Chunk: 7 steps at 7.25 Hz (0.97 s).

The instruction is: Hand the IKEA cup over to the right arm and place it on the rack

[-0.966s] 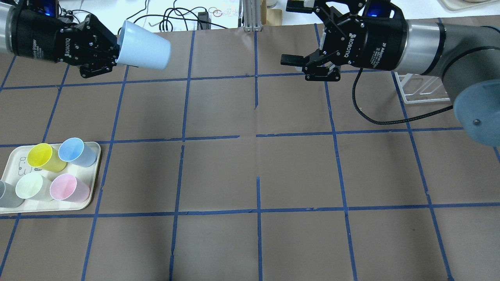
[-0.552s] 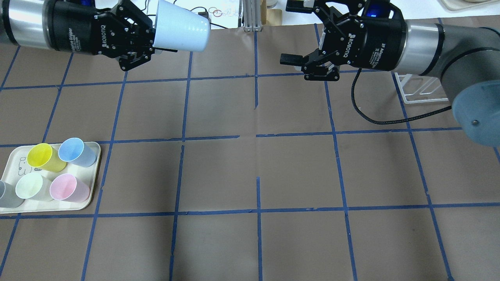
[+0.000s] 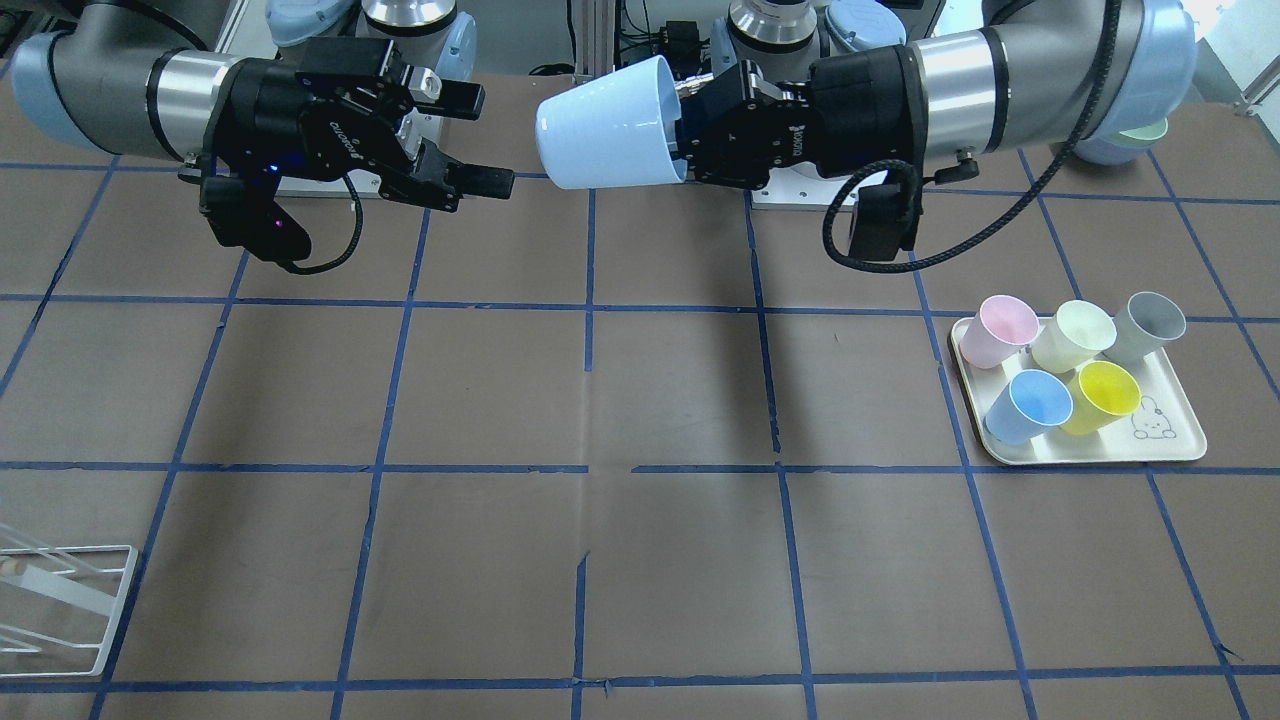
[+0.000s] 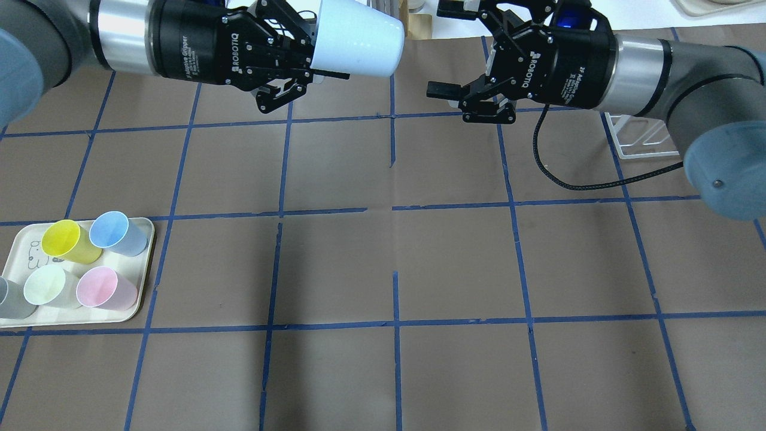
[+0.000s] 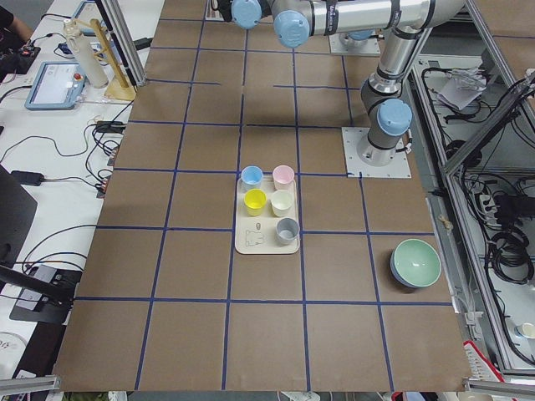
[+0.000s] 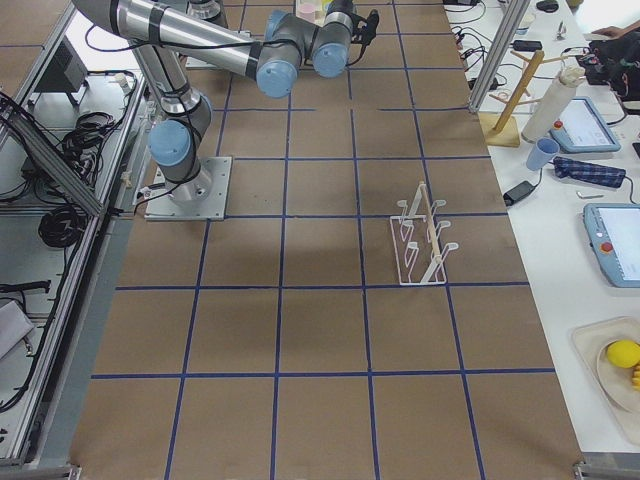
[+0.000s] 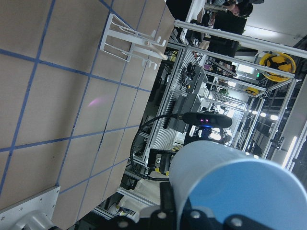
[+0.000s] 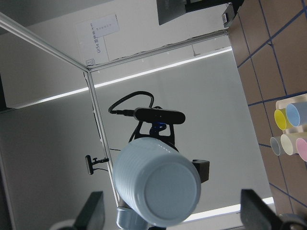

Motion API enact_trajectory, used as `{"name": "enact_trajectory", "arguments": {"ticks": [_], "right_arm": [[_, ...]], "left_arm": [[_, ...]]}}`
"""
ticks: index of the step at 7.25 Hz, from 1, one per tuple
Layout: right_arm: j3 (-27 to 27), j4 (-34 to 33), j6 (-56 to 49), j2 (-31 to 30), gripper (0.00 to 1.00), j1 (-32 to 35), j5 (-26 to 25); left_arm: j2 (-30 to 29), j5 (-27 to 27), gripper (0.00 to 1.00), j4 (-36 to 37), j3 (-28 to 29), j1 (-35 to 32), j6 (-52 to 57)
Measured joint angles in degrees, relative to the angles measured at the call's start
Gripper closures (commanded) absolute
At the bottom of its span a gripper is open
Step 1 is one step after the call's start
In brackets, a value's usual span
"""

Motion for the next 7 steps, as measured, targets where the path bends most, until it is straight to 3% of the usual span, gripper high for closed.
{"name": "enact_trajectory", "arguments": {"ticks": [7], "right_arm": [[-0.07, 1.27, 5.77, 0.26, 0.00, 2.47, 2.24]], "left_arm": [[-0.11, -1.48, 1.00, 0.16, -0.17, -2.29, -1.71]]}}
